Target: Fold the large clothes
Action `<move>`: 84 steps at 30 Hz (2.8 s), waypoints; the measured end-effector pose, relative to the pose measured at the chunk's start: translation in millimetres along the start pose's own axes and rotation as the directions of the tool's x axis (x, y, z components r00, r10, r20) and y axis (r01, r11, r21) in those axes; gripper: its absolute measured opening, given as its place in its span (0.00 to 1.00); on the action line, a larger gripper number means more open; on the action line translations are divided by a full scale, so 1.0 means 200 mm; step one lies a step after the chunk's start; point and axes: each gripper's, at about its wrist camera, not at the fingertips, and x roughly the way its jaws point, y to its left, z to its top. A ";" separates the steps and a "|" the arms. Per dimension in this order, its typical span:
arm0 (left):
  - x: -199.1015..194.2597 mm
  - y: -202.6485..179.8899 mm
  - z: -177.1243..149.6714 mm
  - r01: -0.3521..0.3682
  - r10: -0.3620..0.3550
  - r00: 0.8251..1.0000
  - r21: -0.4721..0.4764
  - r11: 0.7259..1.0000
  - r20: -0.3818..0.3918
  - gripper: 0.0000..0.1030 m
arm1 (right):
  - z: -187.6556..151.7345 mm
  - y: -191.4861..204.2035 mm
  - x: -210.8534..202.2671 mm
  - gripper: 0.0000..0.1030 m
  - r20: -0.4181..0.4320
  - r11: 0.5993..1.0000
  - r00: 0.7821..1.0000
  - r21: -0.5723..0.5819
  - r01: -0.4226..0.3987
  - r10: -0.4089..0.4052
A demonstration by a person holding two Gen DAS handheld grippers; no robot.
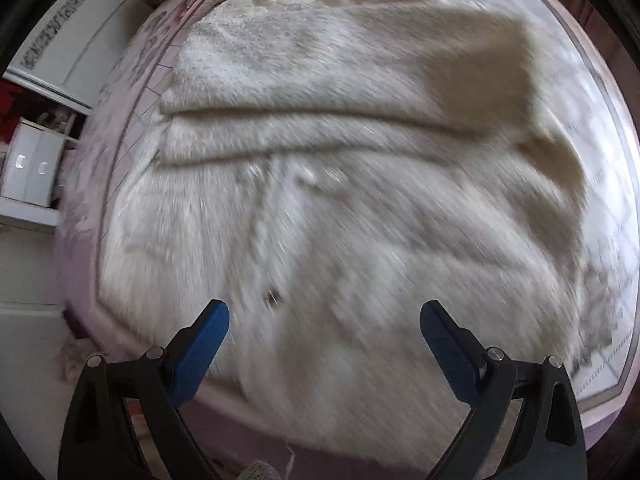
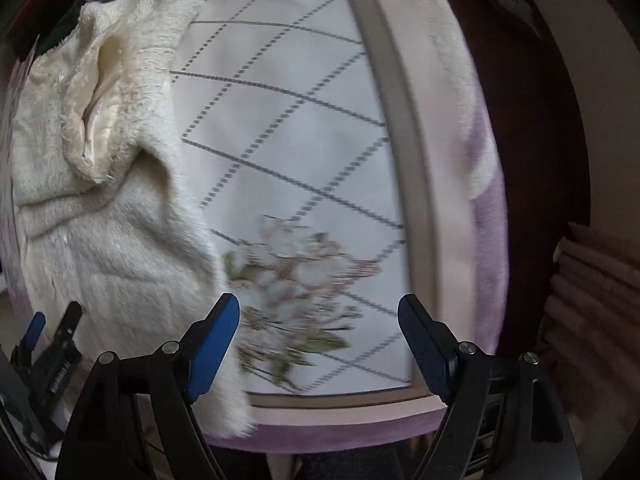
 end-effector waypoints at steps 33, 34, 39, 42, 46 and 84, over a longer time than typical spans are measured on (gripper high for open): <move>-0.28 -0.32 -0.12 -0.137 0.133 0.984 0.023 0.990 0.119 0.07 | 0.49 -0.17 0.22 1.00 -0.048 0.648 0.650 -0.046 -0.760 0.758; -0.29 -0.30 -0.11 -0.128 0.124 0.985 0.022 0.992 0.117 0.07 | 0.53 -0.11 0.23 1.00 -0.055 0.620 0.621 -0.035 -0.784 0.782; -0.28 -0.21 -0.06 -0.083 0.080 0.989 0.024 0.996 0.124 0.07 | 0.67 0.21 0.34 1.00 -0.100 0.581 0.577 0.016 -0.814 0.811; -0.25 -0.12 -0.04 -0.016 0.014 0.993 0.010 1.000 0.118 0.06 | 0.71 0.35 0.39 0.95 -0.119 0.629 0.622 0.037 -0.776 0.774; -0.26 0.07 -0.01 0.104 -0.101 0.988 -0.022 0.994 0.113 0.06 | 0.69 0.42 0.30 0.33 -0.050 0.725 0.723 0.059 -0.687 0.689; 0.86 1.94 0.15 0.375 -0.447 0.894 -0.601 0.706 0.033 0.60 | 0.67 1.97 -0.34 0.69 0.121 0.934 0.938 -0.193 -0.300 0.326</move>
